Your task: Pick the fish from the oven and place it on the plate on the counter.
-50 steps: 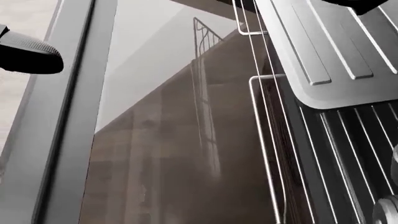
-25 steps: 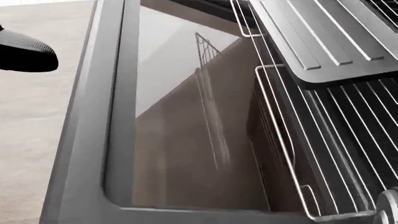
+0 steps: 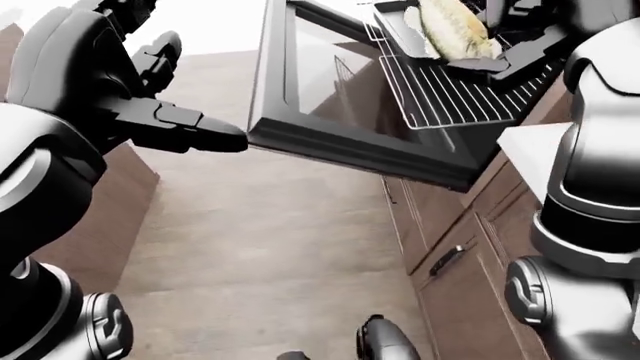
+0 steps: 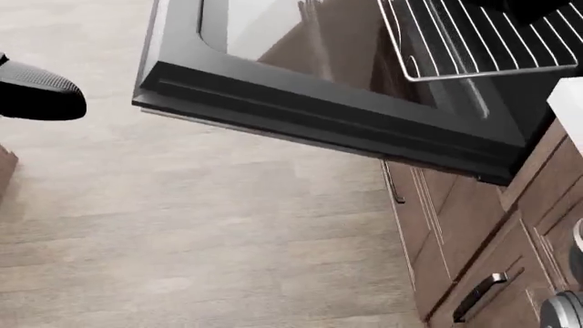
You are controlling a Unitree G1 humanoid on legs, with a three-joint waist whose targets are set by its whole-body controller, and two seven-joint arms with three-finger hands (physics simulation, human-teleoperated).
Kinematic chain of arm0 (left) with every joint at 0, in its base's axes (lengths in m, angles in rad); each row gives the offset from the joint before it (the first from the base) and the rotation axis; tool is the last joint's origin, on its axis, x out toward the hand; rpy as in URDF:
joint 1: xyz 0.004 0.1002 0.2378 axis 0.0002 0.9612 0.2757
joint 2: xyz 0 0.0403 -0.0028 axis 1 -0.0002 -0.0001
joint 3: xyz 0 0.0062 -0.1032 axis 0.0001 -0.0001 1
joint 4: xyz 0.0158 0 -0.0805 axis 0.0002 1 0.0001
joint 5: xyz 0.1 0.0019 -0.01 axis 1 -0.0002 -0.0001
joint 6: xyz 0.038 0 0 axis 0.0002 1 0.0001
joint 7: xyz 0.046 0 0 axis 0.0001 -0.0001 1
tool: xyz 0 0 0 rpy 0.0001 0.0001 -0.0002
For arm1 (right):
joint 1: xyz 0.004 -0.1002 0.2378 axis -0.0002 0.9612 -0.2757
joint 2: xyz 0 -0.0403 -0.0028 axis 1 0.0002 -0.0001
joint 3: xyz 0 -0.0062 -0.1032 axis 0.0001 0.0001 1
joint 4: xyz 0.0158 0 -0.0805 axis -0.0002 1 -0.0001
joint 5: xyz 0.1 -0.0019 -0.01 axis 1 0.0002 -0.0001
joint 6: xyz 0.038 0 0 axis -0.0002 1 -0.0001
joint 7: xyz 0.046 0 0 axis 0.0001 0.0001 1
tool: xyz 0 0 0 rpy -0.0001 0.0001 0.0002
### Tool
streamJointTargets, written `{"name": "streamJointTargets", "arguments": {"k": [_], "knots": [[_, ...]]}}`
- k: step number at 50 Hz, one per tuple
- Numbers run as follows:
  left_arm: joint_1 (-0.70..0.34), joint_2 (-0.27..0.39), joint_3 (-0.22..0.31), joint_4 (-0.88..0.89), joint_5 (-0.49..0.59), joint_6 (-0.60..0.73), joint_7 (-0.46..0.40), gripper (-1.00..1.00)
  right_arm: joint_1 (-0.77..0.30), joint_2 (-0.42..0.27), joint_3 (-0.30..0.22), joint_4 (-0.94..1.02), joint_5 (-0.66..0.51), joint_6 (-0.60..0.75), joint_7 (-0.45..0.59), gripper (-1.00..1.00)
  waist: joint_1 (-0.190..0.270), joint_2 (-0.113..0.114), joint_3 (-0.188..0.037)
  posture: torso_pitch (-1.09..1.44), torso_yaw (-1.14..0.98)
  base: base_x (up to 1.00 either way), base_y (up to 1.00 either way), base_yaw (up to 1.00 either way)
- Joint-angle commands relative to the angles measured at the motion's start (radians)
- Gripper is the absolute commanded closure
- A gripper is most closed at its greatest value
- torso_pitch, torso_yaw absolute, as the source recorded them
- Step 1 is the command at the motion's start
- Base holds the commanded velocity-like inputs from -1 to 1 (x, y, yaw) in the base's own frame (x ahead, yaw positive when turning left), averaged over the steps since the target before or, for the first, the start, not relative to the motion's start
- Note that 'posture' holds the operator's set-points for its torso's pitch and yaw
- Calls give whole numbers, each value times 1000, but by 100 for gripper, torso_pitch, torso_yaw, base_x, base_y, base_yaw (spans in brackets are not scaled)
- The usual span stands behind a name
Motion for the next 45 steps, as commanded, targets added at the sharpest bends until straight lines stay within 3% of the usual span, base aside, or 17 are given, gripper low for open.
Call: {"name": "streamJointTargets", "arguments": {"k": [1,4,11,14,15,20,29,31,32,33,34,35,38,39,40,41,45], "knots": [[-45,12,2,-5,-8,-34,13,-100,-65,-30,-23,-40,10,-24,-25,97,-18,6,-59,47,0,0,0,-32],[-36,15,-4,-5,-12,-45,18,-100,-57,-29,-21,-50,26,-17,-20,98,-28,-9,-80,47,0,0,0,-41],[-26,22,-8,0,-13,-63,15,-100,-55,-33,-22,-43,39,-15,-29,98,16,-74,-51,47,0,0,0,-100],[-31,22,-6,-1,-20,-60,22,-100,-61,-40,-21,-52,43,-3,-23,98,31,-131,-52,47,0,0,0,-100],[-28,22,-7,-1,-21,-62,22,-100,-63,-43,-22,-50,44,-5,-23,97,29,-182,-64,47,0,0,0,-100],[-34,25,-5,0,-33,-57,31,-100,-72,-51,-22,-45,49,-4,-22,97,26,-98,-68,47,0,0,0,-92],[-27,32,-11,3,-38,-70,35,-100,-80,-54,-22,-36,53,-6,-25,97,20,-18,-46,47,0,0,0,-84],[-27,32,-13,4,-38,-72,35,-100,-81,-55,-22,-37,54,-5,-25,98,19,19,-59,47,0,0,0,-95],[-22,32,-15,4,-35,-76,33,-100,-85,-57,-21,-39,53,-2,-25,96,23,69,-86,47,0,0,0,-72],[-18,31,-16,4,-31,-80,30,-100,-86,-61,-18,-35,47,-11,-30,98,52,9,-66,47,0,0,-36,0],[-17,31,-17,5,-28,-82,28,-100,-90,-62,-20,-28,46,-18,-34,97,19,38,-60,47,0,0,0,0],[-18,31,-16,5,-27,-81,27,-100,-94,-65,-18,-32,43,-13,-30,98,11,29,-69,47,0,0,0,0],[-11,29,-15,2,-23,-84,23,-100,-88,-65,-14,-30,33,-22,-28,99,15,-16,-66,47,0,10,0,0],[-10,29,-17,3,-20,-87,21,-100,-90,-64,-14,-30,32,-23,-27,99,23,-58,-37,47,0,48,0,0],[-7,28,-18,3,-16,-89,19,-100,-91,-65,-15,-31,30,-23,-24,100,20,-33,-10,47,0,59,13,0],[-4,27,-19,2,-12,-91,16,-100,-90,-63,-15,-32,29,-24,-24,99,20,-64,-7,47,0,71,28,0],[-8,24,-12,0,-13,-81,16,-100,-85,-58,-16,-31,26,-32,-23,99,17,-76,-40,47,0,73,39,0]]}}
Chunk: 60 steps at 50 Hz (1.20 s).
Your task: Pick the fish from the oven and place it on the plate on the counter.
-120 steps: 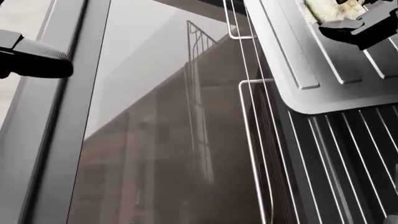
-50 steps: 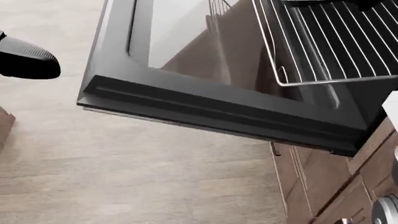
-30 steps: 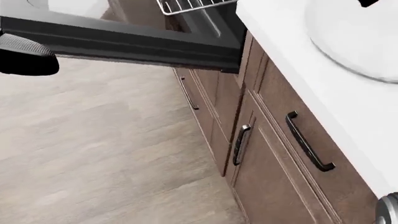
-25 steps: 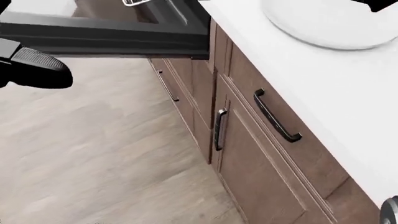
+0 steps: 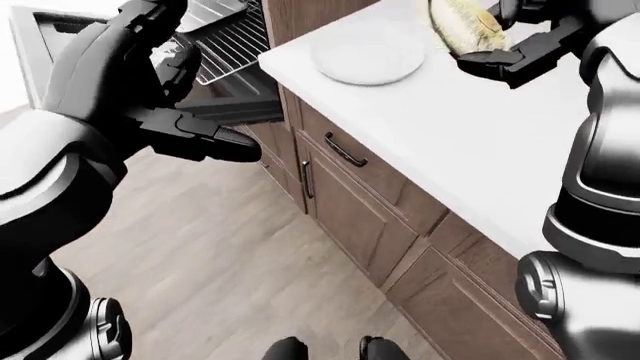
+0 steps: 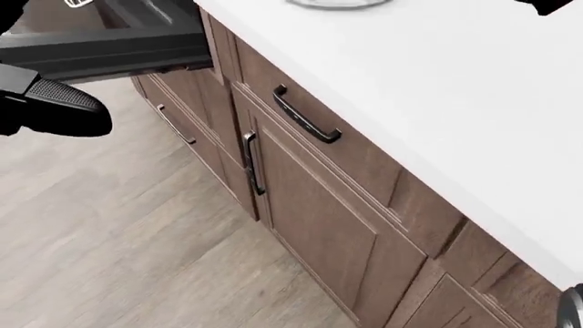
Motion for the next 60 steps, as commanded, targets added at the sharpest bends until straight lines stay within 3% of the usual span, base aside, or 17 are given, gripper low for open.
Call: {"name": "streamJointTargets", "arguments": {"k": [1,11,14,15,20,22,27,28,29,35,38,43,48,51,52,56,60], "knots": [[-33,20,44,-19,16,-39,10,-100,-59,-8,-17,-60,-2,-53,-29,99,12,-6,-52,47,0,73,42,0],[-26,21,51,-26,6,-36,15,-100,-51,1,-19,-68,-4,-54,-26,98,-51,79,-58,47,0,74,46,0],[-24,20,44,-23,13,-43,12,-100,-49,3,-20,-68,-1,-56,-29,99,-64,185,-76,47,0,74,33,0],[-27,18,46,-25,9,-38,14,-100,-48,3,-20,-69,0,-55,-30,99,-62,108,-51,47,0,74,26,0],[-25,18,43,-22,17,-42,7,-100,-55,0,-22,-65,3,-55,-35,99,-60,89,-69,47,0,57,14,0],[-27,17,42,-22,20,-41,5,-100,-50,1,-24,-58,7,-64,-41,100,-59,87,-104,47,0,0,0,0],[-30,14,47,-27,16,-32,10,-100,-51,-13,-32,-59,15,-56,-43,100,-35,-42,-121,47,0,0,0,0],[-29,14,44,-25,18,-35,8,-100,-49,-14,-34,-61,17,-55,-43,100,-28,-11,-81,47,0,0,0,0],[-29,14,42,-23,21,-38,6,-100,-48,-15,-36,-62,20,-53,-45,100,-30,-29,-64,47,0,0,0,0],[-37,11,41,-23,29,-32,3,-100,-42,-21,-46,-65,49,-39,-62,100,-26,6,-10,47,0,0,-14,-48],[-42,12,44,-22,27,-27,3,-100,-41,-27,-46,-68,57,-33,-63,100,-1,83,-48,47,0,0,0,-100],[-47,14,47,-20,23,-23,6,-100,-39,-32,-40,-71,64,-29,-65,100,-5,50,-86,47,0,0,0,-100],[-32,13,42,-21,32,-37,-1,-100,-39,-36,-33,-67,59,-48,-63,100,12,16,-42,47,0,0,0,-20],[-27,12,52,-27,28,-31,-1,-100,-40,-31,-29,-76,53,-32,-54,99,26,-46,-35,47,0,0,0,0],[-24,13,51,-26,29,-34,-2,-100,-40,-30,-27,-77,51,-31,-52,100,26,-32,-52,47,0,30,-9,0],[-18,12,51,-28,29,-39,-2,-100,-39,-25,-28,-73,49,-39,-51,99,0,35,-17,47,0,42,-18,0],[-25,16,52,-22,28,-37,-3,-100,-34,-23,-29,-71,47,-47,-50,99,-10,30,-45,47,0,43,-13,0]]}}
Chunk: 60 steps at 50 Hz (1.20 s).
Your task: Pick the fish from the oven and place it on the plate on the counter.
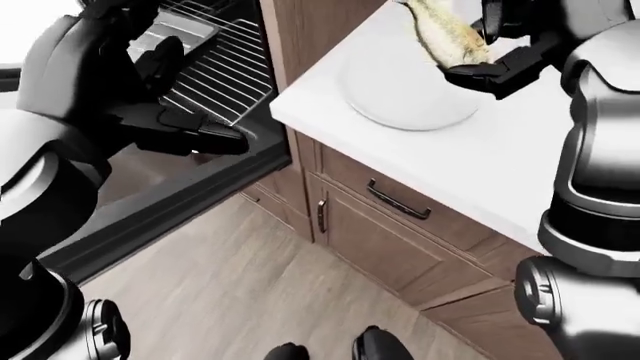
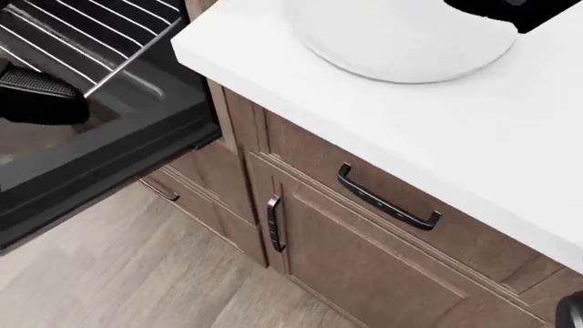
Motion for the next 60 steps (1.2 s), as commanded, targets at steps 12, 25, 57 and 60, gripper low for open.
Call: {"name": "streamJointTargets", "arguments": {"k": [12,25,57,60], "knots": [[-19,12,17,-15,4,-40,-3,-100,-63,-20,-49,-80,-19,-62,-30,98,13,-57,-58,47,0,28,-6,0],[28,71,122,-77,-192,-28,131,-100,-71,-20,-39,-106,-34,-37,12,98,-26,-11,-59,47,0,0,0,0],[171,239,98,-60,-381,-252,295,-100,-110,174,100,-88,-180,-2,281,98,-36,-15,-68,47,0,0,0,0],[186,249,113,-58,-387,-259,289,-100,-109,207,115,-65,-220,-17,295,98,-39,-17,-72,47,0,0,0,0]]}}
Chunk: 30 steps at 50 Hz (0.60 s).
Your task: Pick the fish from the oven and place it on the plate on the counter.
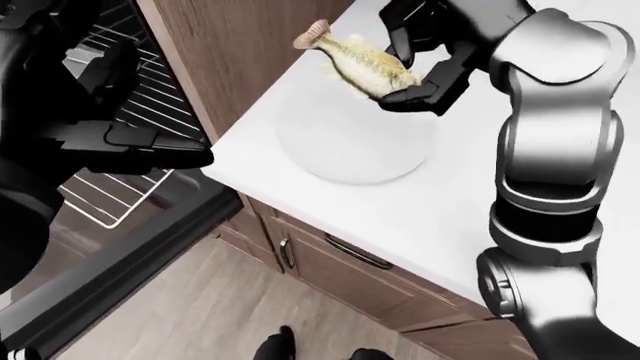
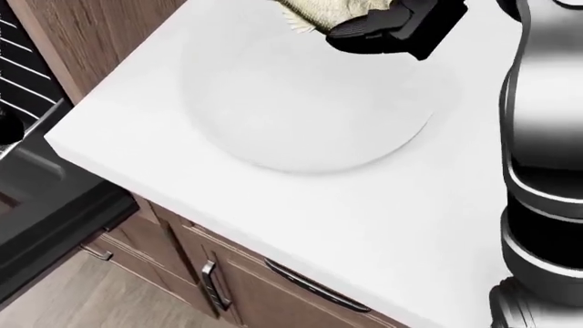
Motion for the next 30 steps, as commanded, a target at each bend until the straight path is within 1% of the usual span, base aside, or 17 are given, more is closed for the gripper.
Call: {"name": "streamJointTargets", "arguments": {"k": [1,5,8,10,14,16,21,24,30], "knots": [[-12,19,28,-8,14,-39,-6,-100,-8,48,-24,-41,-43,-40,-10,98,10,22,-18,47,0,0,0,0],[-3,15,26,-11,23,-46,-11,-100,1,80,-13,-28,-85,-52,26,98,12,19,-26,47,0,0,0,0],[-4,10,23,-13,27,-43,-11,-100,-20,96,-12,-21,-114,-44,59,98,12,18,-31,47,0,0,0,0],[-4,6,22,-16,25,-40,-8,-100,-32,100,-3,-19,-132,-36,99,98,11,19,-32,47,0,0,0,0],[-10,-3,13,-12,42,-40,-16,-100,-114,94,-13,63,-154,-48,142,98,6,27,-28,47,0,0,0,0],[-11,-6,15,-15,41,-34,-15,-100,-157,88,-14,98,-166,-49,164,97,6,37,-21,47,0,0,0,0],[-4,-18,15,-14,64,-33,-32,-100,-254,72,-14,171,-195,-48,224,98,6,66,6,47,0,0,0,0],[-5,-22,17,-13,72,-30,-39,-100,-241,76,-8,158,-223,-51,254,98,7,75,19,47,0,0,0,0],[-7,-23,20,-14,71,-26,-39,-100,-231,93,-2,123,-276,-36,344,98,6,79,33,47,0,0,0,0]]}}
